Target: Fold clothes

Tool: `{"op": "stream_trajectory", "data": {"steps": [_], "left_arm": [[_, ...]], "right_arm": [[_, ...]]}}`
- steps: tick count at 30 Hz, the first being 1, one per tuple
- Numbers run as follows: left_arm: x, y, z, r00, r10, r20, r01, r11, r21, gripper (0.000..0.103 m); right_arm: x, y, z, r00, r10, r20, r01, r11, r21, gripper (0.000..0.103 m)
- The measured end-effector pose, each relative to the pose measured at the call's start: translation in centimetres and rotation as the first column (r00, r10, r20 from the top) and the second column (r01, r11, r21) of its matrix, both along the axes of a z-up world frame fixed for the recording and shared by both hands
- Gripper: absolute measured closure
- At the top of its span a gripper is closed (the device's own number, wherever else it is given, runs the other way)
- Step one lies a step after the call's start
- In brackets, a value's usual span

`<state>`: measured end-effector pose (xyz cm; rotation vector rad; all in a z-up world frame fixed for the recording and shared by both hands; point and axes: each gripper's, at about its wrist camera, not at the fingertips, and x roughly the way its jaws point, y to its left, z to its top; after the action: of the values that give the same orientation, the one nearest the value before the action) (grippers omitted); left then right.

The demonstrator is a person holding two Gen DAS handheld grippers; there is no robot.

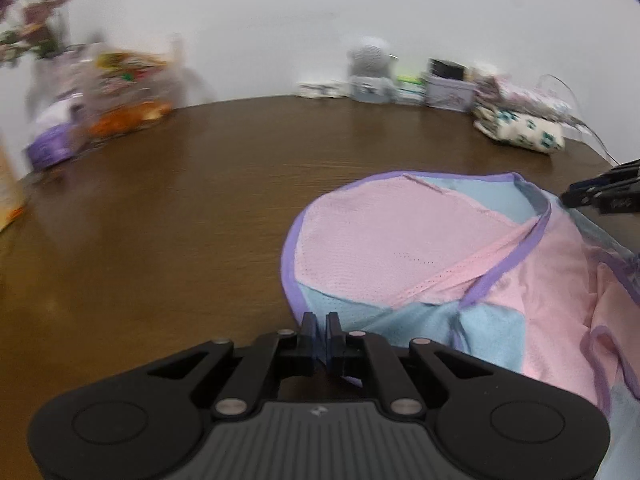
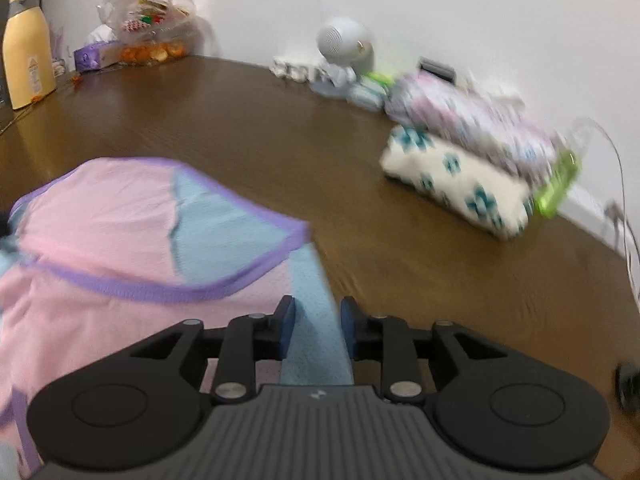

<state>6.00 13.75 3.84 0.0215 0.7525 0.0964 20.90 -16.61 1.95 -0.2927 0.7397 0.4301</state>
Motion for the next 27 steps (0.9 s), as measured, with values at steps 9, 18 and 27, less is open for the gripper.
{"op": "stream_trajectory", "data": {"steps": [9, 18, 27], "left_arm": [[-6.7, -4.2, 3.1, 0.875, -0.472, 0.106, 0.481, 0.83, -0.282, 0.085], [-9.4, -16.9, -1.4, 0.615, -0.789, -0.005, 0.722, 0.566, -0.397, 0.085], [-10.5, -19.9, -1.6, 0.65, -0.76, -0.026, 0.666, 0.585, -0.464, 0.085]], "right_arm": [[-12.9, -5.8, 3.8, 1.0, -0.016, 0.007, 0.016, 1.0, -0.002, 0.056], [-20.6, -10.4, 0.9, 0.985, -0.133, -0.113, 0.143, 0.987, 0.077, 0.061], [-19.0, -13.8, -0.6, 0.984, -0.151, -0.098, 0.157, 0.986, 0.057, 0.061]]}}
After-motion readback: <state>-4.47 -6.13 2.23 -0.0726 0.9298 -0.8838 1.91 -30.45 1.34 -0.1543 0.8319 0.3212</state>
